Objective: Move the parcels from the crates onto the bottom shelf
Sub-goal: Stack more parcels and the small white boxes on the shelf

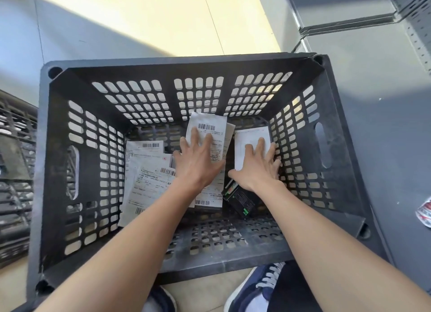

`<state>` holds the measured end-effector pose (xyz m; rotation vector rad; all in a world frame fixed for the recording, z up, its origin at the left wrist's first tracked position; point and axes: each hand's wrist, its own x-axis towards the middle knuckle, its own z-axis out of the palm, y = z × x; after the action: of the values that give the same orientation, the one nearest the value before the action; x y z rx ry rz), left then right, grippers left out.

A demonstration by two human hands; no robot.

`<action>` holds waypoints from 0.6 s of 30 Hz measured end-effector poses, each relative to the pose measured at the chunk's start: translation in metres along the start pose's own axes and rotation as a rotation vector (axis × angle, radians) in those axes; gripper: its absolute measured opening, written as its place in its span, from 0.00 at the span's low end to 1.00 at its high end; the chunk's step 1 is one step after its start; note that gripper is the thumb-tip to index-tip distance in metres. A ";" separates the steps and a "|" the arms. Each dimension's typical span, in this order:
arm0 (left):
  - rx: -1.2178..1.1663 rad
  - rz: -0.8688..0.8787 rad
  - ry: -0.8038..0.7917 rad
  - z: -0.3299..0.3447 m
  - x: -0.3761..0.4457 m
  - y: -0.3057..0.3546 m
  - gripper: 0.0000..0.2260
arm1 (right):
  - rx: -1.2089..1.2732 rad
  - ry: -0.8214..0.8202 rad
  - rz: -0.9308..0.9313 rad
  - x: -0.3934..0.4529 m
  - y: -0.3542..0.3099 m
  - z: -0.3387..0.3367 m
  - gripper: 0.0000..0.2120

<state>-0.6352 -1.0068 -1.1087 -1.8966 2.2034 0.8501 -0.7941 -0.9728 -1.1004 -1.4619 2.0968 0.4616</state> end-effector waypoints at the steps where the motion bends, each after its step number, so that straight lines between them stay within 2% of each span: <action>1: -0.012 0.000 0.003 0.001 0.000 0.000 0.32 | -0.004 0.001 0.000 0.001 0.000 0.002 0.45; 4: -0.036 -0.002 0.023 0.002 -0.002 0.000 0.31 | -0.053 0.006 -0.021 0.002 0.003 0.007 0.47; 9: -0.050 0.030 0.043 -0.006 -0.006 -0.002 0.27 | -0.026 0.029 -0.021 -0.002 0.007 -0.003 0.43; 12: -0.027 0.036 0.051 -0.012 -0.012 -0.004 0.28 | 0.013 0.050 -0.018 -0.011 0.014 -0.015 0.42; 18: 0.020 0.090 0.143 -0.044 -0.036 0.009 0.29 | 0.107 0.180 -0.044 -0.053 0.017 -0.044 0.42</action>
<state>-0.6241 -0.9957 -1.0538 -1.9180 2.3869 0.7231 -0.8064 -0.9512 -1.0336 -1.5326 2.1852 0.2038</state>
